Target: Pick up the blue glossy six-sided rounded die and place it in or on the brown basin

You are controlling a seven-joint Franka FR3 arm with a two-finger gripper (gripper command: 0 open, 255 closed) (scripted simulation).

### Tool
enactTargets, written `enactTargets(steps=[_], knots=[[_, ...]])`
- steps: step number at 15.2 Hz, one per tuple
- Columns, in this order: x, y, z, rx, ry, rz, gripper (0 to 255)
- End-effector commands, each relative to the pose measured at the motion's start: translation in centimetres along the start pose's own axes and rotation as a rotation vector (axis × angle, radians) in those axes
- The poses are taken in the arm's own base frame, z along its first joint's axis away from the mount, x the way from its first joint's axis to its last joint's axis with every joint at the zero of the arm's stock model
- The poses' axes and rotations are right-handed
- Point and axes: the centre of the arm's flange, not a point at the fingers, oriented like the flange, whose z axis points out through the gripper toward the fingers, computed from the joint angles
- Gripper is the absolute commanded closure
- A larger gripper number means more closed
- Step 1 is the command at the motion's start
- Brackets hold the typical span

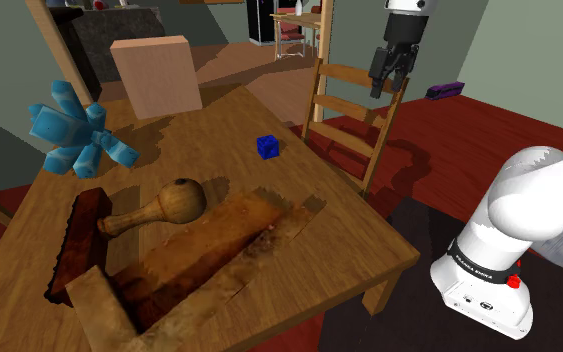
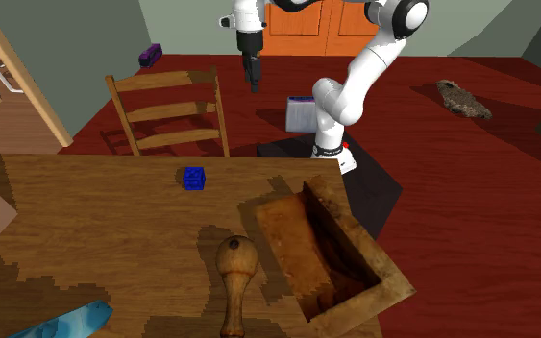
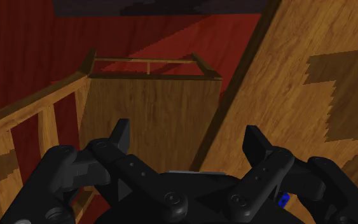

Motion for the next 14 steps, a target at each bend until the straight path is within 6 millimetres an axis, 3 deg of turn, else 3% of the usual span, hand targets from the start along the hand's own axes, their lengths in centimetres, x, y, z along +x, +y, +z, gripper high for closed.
enactTargets(steps=[1, 14], knots=[[0.0, 0.0, 0.0, 0.0, 0.0, 0.0, 0], [12.2, -10.2, 7.2, -0.03, -0.005, 0.005, 0]])
